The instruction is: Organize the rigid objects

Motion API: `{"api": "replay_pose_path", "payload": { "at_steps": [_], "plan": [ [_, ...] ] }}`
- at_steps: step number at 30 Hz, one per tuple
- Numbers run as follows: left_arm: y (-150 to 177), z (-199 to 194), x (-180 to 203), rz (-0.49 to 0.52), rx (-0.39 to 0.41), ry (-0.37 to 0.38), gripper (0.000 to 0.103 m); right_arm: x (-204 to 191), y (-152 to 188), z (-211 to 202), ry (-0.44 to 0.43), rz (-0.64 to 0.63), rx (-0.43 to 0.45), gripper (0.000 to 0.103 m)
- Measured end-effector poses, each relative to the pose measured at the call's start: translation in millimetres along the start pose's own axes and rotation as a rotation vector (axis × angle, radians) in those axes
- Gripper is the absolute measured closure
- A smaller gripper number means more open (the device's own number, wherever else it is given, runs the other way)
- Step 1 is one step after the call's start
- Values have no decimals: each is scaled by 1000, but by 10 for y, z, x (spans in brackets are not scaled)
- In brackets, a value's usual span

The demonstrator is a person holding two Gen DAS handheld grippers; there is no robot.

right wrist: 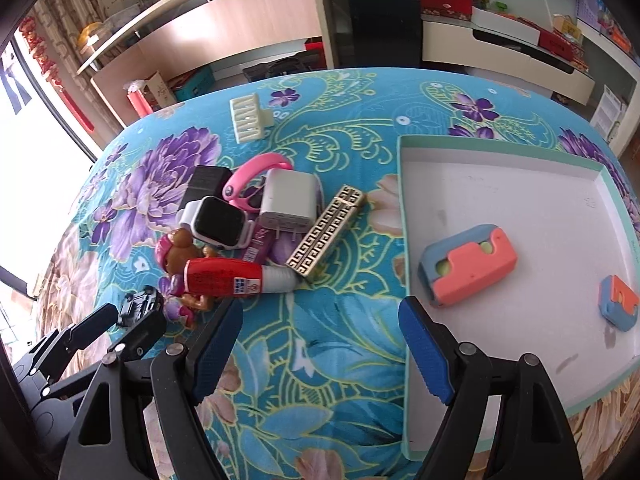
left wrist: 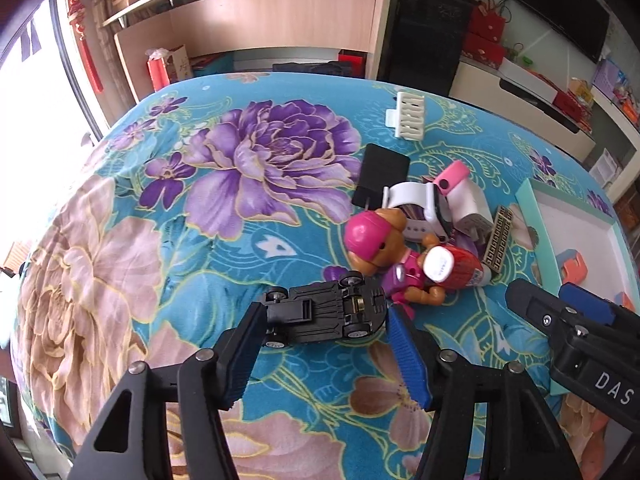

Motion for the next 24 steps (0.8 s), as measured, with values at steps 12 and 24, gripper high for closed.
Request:
{"api": "replay_pose_path", "payload": {
  "at_steps": [12, 24],
  "plan": [
    [29, 129, -168, -42, -28, -26, 37, -241, 25, 212, -101, -35, -22, 22],
    [109, 201, -364, -109, -63, -27, 31, -321, -32, 392, -194, -1, -52, 22]
  ]
}}
Point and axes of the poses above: each gripper's, at about its wrist camera, not at the fingertips, and z roughly the way its jaws point, x to its right, y to its underside, the point moved 2 cm from there along z, roughly the way its jaws point, and after that the axes turned 8 degrees about z, right-handed, at the moved point
